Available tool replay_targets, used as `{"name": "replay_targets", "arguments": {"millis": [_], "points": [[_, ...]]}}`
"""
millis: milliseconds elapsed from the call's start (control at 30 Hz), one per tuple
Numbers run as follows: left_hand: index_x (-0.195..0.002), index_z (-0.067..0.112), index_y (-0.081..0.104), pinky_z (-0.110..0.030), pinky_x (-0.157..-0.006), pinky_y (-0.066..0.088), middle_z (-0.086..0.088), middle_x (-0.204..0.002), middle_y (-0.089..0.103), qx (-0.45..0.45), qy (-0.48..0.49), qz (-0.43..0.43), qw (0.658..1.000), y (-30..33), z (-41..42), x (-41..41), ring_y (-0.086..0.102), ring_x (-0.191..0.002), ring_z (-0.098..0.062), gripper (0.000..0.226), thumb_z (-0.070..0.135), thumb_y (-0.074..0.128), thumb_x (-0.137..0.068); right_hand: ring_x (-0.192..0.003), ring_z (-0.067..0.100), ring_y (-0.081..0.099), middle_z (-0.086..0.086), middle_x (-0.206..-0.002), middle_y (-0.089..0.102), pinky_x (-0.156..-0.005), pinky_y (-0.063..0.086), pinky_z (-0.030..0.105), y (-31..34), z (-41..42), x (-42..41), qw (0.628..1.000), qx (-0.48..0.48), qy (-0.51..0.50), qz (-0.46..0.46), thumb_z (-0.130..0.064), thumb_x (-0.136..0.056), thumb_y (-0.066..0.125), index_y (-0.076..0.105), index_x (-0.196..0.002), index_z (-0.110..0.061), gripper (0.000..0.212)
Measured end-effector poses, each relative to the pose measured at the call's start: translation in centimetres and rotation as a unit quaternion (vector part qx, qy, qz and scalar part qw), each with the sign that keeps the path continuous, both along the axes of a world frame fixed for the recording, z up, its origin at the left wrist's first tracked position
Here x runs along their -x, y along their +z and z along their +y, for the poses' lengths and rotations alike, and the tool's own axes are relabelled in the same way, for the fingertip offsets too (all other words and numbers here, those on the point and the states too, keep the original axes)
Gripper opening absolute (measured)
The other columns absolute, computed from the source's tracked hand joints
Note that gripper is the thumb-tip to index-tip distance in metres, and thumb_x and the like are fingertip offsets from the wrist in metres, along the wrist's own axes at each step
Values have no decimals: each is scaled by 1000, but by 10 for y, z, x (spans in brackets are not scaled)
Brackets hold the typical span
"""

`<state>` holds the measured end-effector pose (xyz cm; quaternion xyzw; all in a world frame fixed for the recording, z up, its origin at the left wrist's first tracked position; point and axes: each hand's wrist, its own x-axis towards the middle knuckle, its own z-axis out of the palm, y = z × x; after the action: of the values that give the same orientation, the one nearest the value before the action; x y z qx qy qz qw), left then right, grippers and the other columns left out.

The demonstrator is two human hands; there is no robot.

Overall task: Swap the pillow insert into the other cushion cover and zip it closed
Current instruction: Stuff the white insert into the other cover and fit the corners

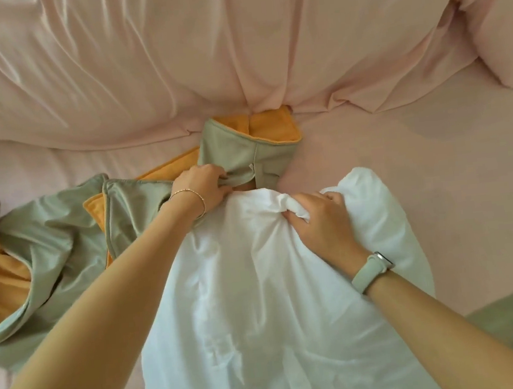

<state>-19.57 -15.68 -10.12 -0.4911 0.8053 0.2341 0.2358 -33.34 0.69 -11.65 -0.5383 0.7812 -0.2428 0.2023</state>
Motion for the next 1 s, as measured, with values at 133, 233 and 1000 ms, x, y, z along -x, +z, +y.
{"name": "replay_targets", "arguments": {"millis": [133, 233, 1000], "points": [[-84, 2, 63, -27, -64, 37, -15, -81, 53, -197, 302, 328, 873, 20, 0, 2, 47, -74, -24, 19, 18, 58, -91, -62, 15, 49, -1, -60, 60, -70, 30, 32, 5, -33, -48, 989, 142, -23, -33, -20, -83, 48, 63, -74, -14, 19], [-91, 0, 64, -27, -70, 45, -11, -84, 59, -257, 350, 376, 819, 25, 3, -6, 54, -77, -20, 20, 17, 54, -93, -55, 25, 56, 8, -57, 60, -64, 33, 29, 0, -62, -80, 984, 156, -36, -74, -17, -82, 49, 61, -69, -7, 20], [-85, 10, 72, -24, -69, 54, -4, -75, 70, -275, 391, 381, 792, 44, -5, -11, 63, -72, -17, 10, 12, 63, -85, -124, 28, 42, 12, -133, 51, -94, 26, 38, 21, -43, -93, 987, -26, 157, -38, -40, -80, 25, 34, -142, -8, 71]]}}
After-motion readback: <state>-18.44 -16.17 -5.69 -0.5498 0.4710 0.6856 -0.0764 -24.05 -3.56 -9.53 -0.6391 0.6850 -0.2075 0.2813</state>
